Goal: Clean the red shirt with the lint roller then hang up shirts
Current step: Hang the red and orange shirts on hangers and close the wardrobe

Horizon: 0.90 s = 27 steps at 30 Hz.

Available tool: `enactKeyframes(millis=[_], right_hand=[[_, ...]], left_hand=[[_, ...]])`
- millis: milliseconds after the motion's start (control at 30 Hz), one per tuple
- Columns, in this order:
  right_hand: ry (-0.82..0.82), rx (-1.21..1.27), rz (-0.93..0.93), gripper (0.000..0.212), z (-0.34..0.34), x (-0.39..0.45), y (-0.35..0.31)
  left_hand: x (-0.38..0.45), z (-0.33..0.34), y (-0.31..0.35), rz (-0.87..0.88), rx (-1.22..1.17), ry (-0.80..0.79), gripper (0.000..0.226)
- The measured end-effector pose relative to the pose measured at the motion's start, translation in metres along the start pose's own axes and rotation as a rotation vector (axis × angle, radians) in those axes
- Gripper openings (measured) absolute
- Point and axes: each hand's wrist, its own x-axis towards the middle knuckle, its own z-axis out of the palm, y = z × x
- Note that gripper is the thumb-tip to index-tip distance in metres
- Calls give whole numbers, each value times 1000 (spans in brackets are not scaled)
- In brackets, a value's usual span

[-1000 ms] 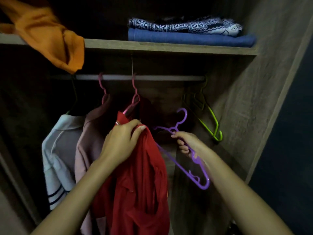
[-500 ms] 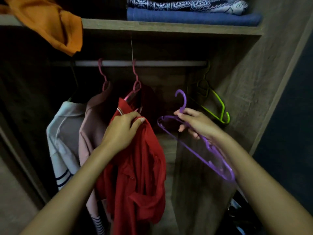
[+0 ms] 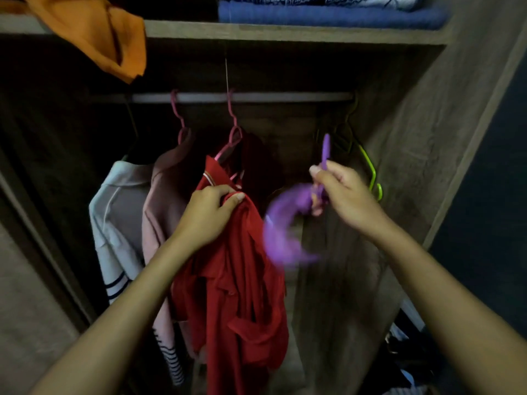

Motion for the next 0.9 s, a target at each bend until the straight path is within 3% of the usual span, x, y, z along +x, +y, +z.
enactKeyframes(millis=[100, 200, 267, 400, 500, 633, 733, 900], right_hand=[[255, 264, 201, 27, 14, 0, 7], [394, 544, 302, 28, 31, -4, 16], [523, 674, 289, 27, 45, -8, 24], [762, 700, 206, 28, 68, -18, 43], [781, 444, 188, 27, 73, -24, 69], [700, -30, 109, 20, 66, -36, 92], [659, -238, 7, 29, 52, -40, 96], [499, -565, -168, 38, 40, -38, 96]], left_hand=[[0, 0, 5, -21, 4, 21, 23], [1, 0, 6, -42, -30, 14, 25], [3, 0, 5, -61, -104, -20, 30], [1, -4, 9, -68, -263, -82, 48], [-4, -8, 12, -39, -340, -143, 46], [-9, -24, 6, -81, -476, -100, 22], [-14, -35, -3, -155, -540, -56, 21], [-24, -46, -7, -124, -371, 57, 18]])
